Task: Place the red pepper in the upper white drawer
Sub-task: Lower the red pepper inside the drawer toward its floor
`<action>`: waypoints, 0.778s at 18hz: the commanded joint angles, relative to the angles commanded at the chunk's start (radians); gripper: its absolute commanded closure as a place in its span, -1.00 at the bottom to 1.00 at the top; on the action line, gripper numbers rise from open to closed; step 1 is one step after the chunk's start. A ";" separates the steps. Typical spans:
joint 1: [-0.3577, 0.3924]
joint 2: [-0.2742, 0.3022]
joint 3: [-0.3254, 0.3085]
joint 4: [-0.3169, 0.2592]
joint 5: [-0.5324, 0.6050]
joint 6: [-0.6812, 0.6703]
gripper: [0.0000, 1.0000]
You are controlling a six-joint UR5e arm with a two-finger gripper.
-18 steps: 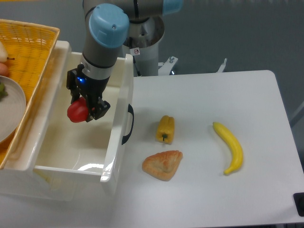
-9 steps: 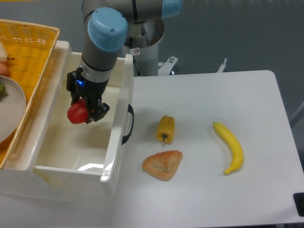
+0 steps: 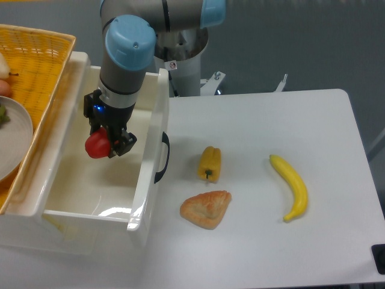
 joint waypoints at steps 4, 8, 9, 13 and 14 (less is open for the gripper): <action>0.000 -0.002 0.000 0.000 0.000 0.000 -0.06; -0.008 -0.002 0.002 0.000 0.000 0.002 -0.06; -0.011 -0.005 0.002 0.000 0.000 0.002 -0.06; -0.021 -0.006 0.008 0.002 0.000 0.002 -0.06; -0.023 -0.008 0.009 0.002 0.000 0.002 -0.06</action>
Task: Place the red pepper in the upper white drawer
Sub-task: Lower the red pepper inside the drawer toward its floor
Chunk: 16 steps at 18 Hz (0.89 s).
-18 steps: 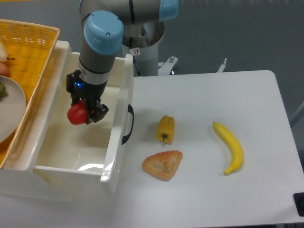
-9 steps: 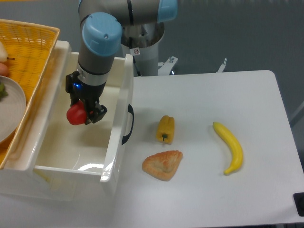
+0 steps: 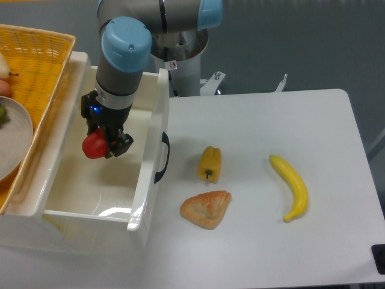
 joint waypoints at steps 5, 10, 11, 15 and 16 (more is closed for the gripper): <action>-0.002 -0.006 -0.002 0.000 0.002 0.000 -0.06; -0.029 -0.012 0.000 0.000 0.048 0.002 -0.06; -0.029 -0.012 0.002 0.000 0.048 0.002 -0.06; -0.032 -0.020 0.002 0.009 0.049 0.000 -0.06; -0.032 -0.020 0.002 0.012 0.049 0.000 -0.07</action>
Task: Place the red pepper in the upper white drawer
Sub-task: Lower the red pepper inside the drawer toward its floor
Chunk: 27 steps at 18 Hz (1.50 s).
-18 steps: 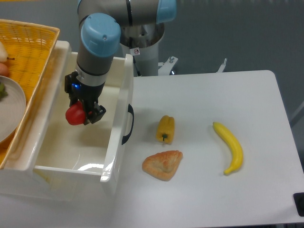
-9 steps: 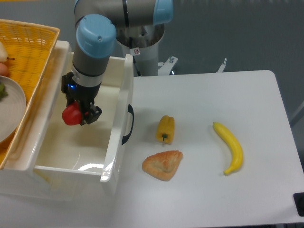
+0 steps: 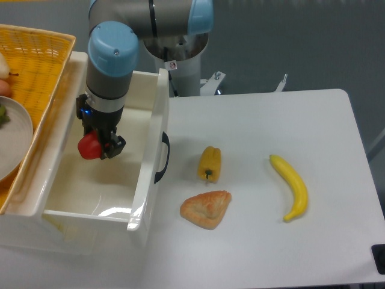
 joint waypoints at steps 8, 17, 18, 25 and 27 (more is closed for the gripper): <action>0.000 0.000 -0.002 0.000 0.000 0.000 -0.11; -0.002 0.000 -0.006 0.000 0.002 0.000 -0.13; -0.002 0.000 -0.006 0.000 0.002 0.000 -0.13; -0.002 -0.006 -0.006 0.002 0.002 0.000 -0.13; -0.002 -0.006 -0.008 0.002 0.002 0.000 -0.15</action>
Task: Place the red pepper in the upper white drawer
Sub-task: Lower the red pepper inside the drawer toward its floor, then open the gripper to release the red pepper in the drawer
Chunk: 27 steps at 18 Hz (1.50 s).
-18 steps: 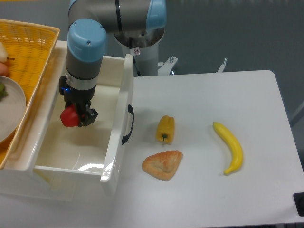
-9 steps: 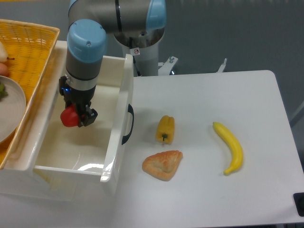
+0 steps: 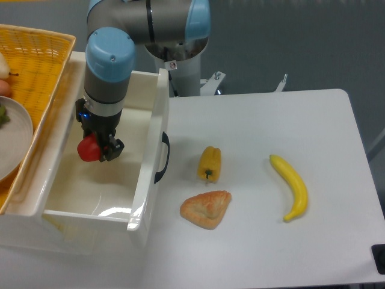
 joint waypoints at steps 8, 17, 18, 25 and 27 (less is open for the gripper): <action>0.000 0.002 0.005 0.000 0.000 0.000 -0.58; 0.000 0.002 0.005 0.000 0.000 0.002 -0.80; 0.000 0.000 0.008 0.000 0.000 0.002 -0.80; 0.023 0.009 0.015 0.020 0.000 0.025 -0.80; 0.031 0.009 0.021 0.020 -0.002 0.032 -0.80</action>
